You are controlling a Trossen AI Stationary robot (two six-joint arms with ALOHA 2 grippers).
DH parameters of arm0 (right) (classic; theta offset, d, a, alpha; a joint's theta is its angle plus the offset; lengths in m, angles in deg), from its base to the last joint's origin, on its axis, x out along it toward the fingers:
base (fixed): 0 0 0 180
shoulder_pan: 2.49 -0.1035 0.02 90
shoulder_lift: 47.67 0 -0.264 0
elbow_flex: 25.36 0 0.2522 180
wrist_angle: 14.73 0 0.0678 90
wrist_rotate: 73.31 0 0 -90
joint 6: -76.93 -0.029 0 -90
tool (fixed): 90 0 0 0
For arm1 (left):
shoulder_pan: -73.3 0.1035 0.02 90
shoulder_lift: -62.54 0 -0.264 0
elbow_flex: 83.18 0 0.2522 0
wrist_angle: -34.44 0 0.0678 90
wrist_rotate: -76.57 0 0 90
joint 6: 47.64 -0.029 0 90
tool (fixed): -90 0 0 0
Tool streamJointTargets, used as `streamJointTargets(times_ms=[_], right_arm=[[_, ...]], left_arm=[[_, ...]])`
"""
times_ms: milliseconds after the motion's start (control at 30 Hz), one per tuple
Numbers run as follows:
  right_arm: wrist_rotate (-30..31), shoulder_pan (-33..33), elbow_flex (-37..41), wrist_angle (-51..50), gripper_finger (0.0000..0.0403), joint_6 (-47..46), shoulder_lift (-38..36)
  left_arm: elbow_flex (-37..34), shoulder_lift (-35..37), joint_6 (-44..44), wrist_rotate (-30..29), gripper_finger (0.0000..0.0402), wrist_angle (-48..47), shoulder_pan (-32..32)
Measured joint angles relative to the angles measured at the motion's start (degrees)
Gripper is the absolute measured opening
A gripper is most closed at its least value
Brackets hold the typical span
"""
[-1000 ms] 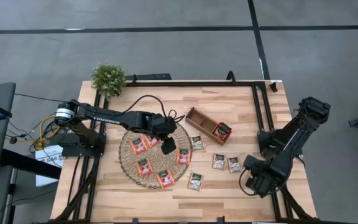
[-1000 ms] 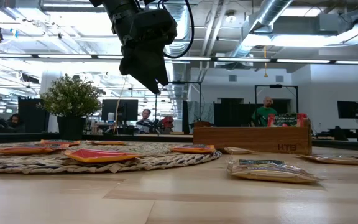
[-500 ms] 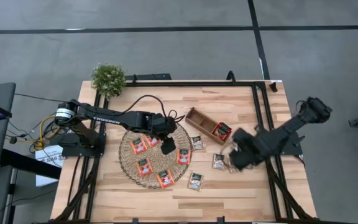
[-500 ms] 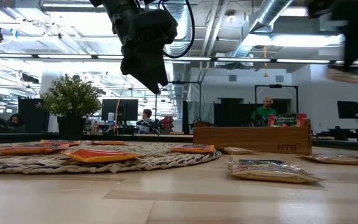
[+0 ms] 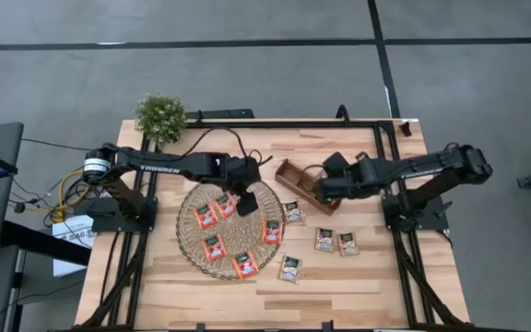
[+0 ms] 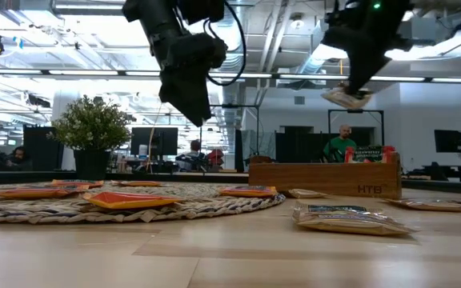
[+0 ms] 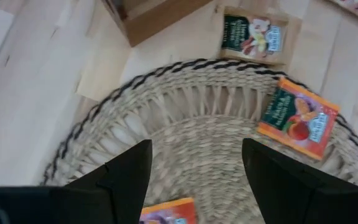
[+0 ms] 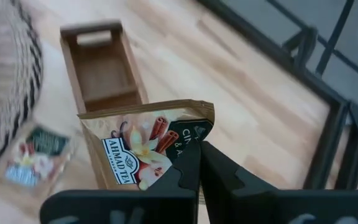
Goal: Pick & Place Tea
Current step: Put the brown tea bag into the middle section of the wooden organizer
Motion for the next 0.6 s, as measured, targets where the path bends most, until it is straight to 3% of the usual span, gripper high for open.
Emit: streamJointTargets(times_ms=[267,600], right_arm=[[2.42,3.92,-0.11,7.00,0.0000,8.73,2.33],[2.15,6.10,-9.10,0.48,0.0000,12.55,18.33]], left_arm=[[-0.23,0.02,-5.24,5.67,0.0241,0.38,5.92],[-4.53,0.23,-6.58,9.13,0.0241,1.67,10.39]])
